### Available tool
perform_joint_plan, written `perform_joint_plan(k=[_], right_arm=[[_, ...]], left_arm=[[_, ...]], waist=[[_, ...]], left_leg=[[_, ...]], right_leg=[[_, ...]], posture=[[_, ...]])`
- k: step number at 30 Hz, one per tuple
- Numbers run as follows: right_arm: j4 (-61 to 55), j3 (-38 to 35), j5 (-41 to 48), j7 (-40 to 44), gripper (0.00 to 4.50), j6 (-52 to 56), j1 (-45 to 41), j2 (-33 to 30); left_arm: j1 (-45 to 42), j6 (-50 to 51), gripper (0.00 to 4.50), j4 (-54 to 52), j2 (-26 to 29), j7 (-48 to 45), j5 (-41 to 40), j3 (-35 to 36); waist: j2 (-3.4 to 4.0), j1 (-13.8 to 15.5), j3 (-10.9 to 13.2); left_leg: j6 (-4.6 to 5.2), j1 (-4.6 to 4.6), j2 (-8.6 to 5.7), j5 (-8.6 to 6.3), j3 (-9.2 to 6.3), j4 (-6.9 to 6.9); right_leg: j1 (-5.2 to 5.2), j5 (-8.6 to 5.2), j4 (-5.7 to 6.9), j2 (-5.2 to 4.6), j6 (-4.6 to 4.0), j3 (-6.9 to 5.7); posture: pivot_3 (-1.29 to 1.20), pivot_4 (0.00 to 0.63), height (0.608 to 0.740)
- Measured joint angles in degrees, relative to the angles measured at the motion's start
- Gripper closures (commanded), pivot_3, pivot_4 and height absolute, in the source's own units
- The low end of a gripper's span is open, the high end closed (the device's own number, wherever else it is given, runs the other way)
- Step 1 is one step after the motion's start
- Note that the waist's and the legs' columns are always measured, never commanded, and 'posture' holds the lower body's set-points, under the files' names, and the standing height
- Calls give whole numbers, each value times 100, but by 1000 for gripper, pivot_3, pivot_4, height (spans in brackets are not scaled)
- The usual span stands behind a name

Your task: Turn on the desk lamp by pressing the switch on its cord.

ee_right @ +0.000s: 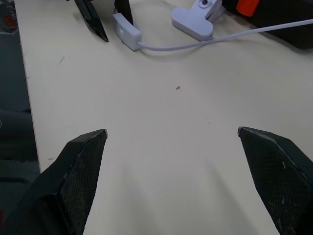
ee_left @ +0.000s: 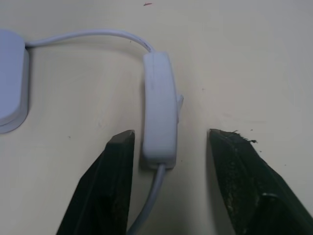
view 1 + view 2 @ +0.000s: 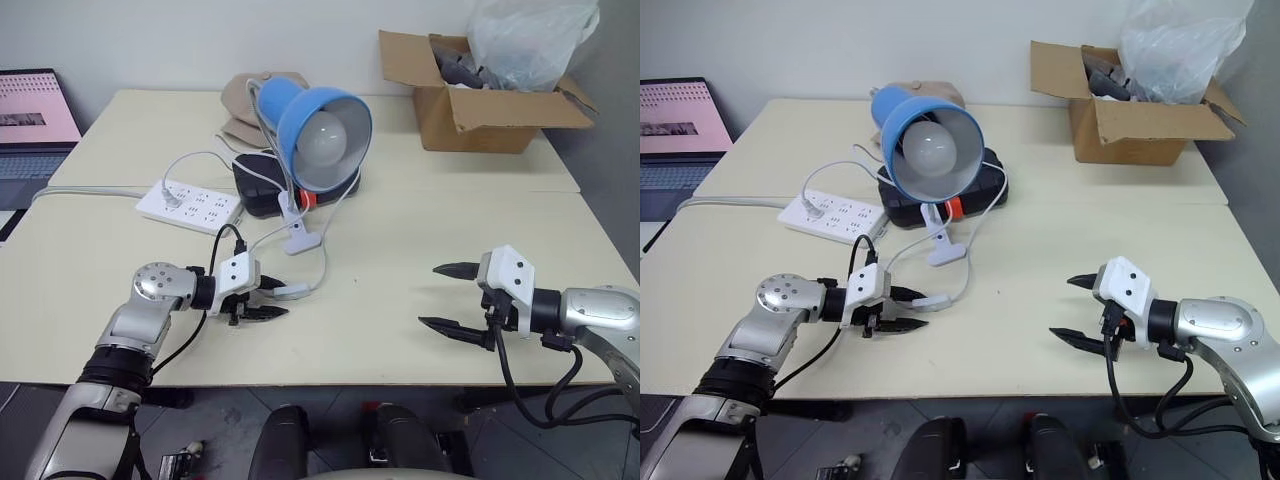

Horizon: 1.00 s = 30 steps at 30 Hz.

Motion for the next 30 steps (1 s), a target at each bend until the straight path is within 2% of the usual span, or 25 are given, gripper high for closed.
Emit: perform_joint_plan(k=[6,15,20,25,30], right_arm=[[0,0,80,-12,0,99,-70,-9],[-125,-153,267,-174,0,441,-200,-14],[-145,28,553,-373,0,1060,-1201,-2],[-108,955,505,-288,0,1224,-2073,201],[297,2063,80,-389,0,1326,-2981,910]], left_arm=[[-10,-105,4081,0,-19,-28,80,-1],[46,392,4092,-642,-27,-44,-23,2],[-222,608,4092,-1221,-322,98,-40,-118],[-549,934,4092,-1521,-512,236,-31,-234],[-666,1147,4092,-1694,-544,376,143,-439]], waist=[[0,-1,0],[0,-5,0],[-1,-9,0],[-1,-27,0],[-1,-41,0]], left_leg=[[2,2,0,1,-1,0],[2,-1,1,1,0,-1],[4,1,-1,3,-1,2],[4,-4,1,3,0,-1],[4,-8,5,3,0,-1]], right_leg=[[2,1,0,0,2,0],[0,1,-2,0,2,2],[1,6,1,1,8,5],[-3,4,-2,11,7,11],[-10,4,2,18,6,13]], posture=[[0,150,740],[0,150,740],[0,150,740],[0,150,740],[0,150,740]])
